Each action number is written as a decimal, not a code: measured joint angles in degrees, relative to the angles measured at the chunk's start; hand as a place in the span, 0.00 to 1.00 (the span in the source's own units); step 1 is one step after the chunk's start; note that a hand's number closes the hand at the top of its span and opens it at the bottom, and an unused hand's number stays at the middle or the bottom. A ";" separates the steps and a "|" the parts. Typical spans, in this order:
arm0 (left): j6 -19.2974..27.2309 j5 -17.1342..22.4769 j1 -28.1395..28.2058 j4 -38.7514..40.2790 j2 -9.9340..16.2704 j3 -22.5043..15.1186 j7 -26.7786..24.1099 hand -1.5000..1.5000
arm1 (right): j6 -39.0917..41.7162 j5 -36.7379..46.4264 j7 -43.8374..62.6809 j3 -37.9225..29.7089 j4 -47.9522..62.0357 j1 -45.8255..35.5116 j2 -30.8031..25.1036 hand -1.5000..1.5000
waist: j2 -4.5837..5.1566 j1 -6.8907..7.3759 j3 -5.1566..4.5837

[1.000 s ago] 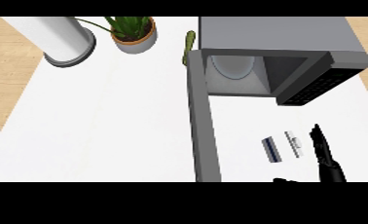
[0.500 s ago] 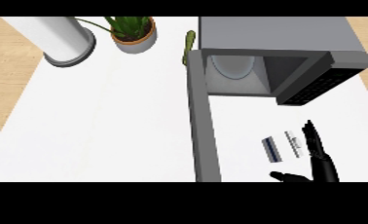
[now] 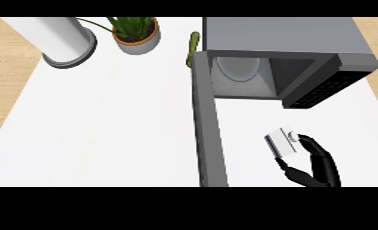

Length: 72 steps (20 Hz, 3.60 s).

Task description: Pick up the milk, place it into the microwave and close the microwave

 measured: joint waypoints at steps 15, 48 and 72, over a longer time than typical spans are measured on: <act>-1.73 2.94 1.93 0.49 1.30 0.95 -1.10 0.00 | 0.23 1.02 -1.09 1.12 6.47 -10.65 3.32 1.00 | 0.26 0.51 0.67; -0.61 9.76 -4.99 1.83 5.90 2.87 2.28 0.00 | -9.66 4.37 14.69 0.30 19.07 -44.78 -3.68 1.00 | 2.03 3.62 0.91; 0.80 12.76 -11.58 2.66 10.98 3.17 4.06 0.00 | -25.59 3.40 18.03 -2.31 23.80 -48.27 -8.21 1.00 | 2.88 7.12 0.08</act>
